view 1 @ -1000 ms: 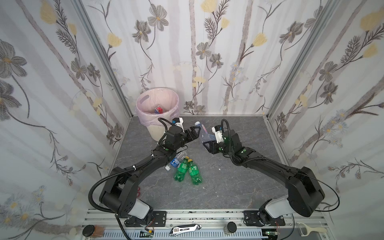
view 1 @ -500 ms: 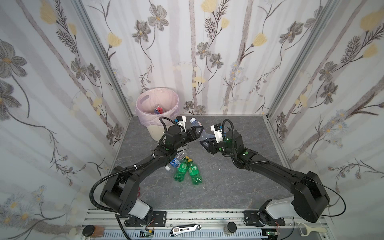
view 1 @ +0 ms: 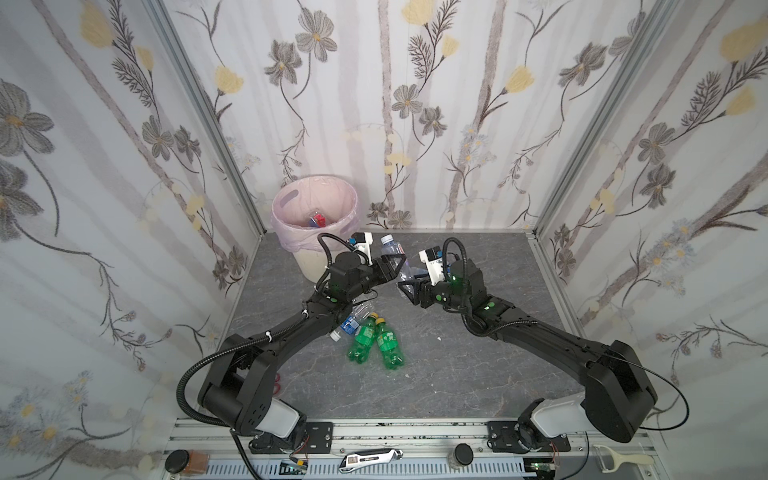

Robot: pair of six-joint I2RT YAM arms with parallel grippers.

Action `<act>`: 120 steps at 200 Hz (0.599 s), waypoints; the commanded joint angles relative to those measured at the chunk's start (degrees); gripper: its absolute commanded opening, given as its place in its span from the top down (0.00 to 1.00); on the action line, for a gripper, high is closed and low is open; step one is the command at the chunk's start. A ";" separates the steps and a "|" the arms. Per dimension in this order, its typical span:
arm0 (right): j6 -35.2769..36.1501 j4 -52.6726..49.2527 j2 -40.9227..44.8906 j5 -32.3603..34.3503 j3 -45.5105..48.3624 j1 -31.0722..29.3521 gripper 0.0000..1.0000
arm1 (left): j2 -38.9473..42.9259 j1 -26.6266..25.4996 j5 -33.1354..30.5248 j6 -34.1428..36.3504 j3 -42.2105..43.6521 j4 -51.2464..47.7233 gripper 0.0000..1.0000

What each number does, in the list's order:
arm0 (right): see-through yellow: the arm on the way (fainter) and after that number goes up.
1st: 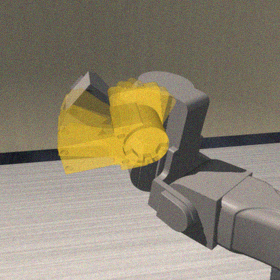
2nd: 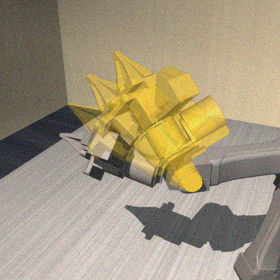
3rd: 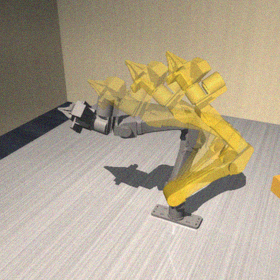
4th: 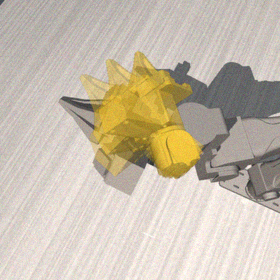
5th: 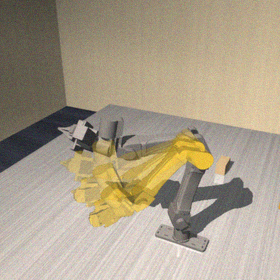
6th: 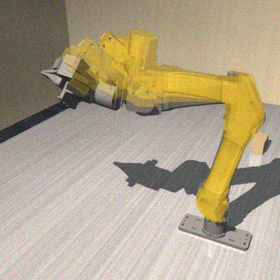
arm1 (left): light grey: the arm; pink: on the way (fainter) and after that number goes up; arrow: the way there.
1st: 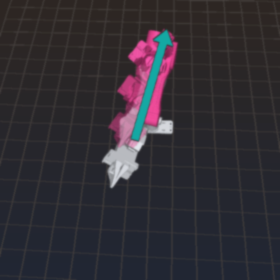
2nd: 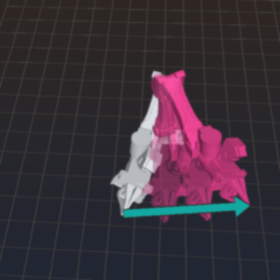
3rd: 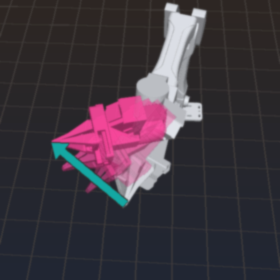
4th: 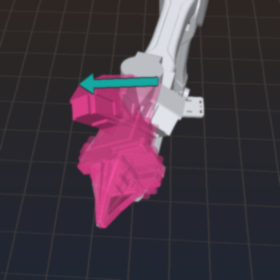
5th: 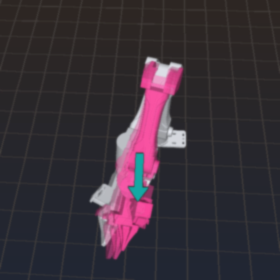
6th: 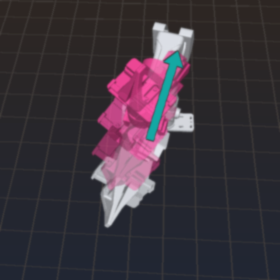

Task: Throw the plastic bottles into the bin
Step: 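Close the left gripper on the Ganten bottle's base while the right gripper holds it, then carry the Ganten bottle over the bin with the left gripper while the right gripper withdraws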

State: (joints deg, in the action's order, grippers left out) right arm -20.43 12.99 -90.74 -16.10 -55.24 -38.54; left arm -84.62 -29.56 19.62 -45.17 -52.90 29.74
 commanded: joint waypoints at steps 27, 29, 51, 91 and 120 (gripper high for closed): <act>6.30 -0.95 -2.56 1.16 -3.44 0.96 0.24 | 2.06 0.41 -2.64 3.70 0.90 1.55 0.46; 6.63 -1.13 -2.59 1.22 -3.70 0.96 0.24 | 2.13 0.41 -2.72 3.75 0.88 1.53 0.46; 10.09 -3.52 -3.30 1.46 -5.93 1.45 0.16 | 3.05 0.55 -3.85 4.94 1.25 1.54 0.46; 15.24 -4.62 -3.05 1.31 -7.75 1.80 0.00 | 5.19 1.75 -5.77 7.31 1.82 1.46 0.47; 19.28 -4.54 -2.03 2.47 -8.74 2.14 0.00 | 6.92 2.97 -7.72 8.74 2.51 1.37 0.47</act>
State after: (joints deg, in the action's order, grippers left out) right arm -6.57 7.97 -93.67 -14.83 -63.05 -36.67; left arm -79.02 -27.40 14.24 -38.83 -50.87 29.69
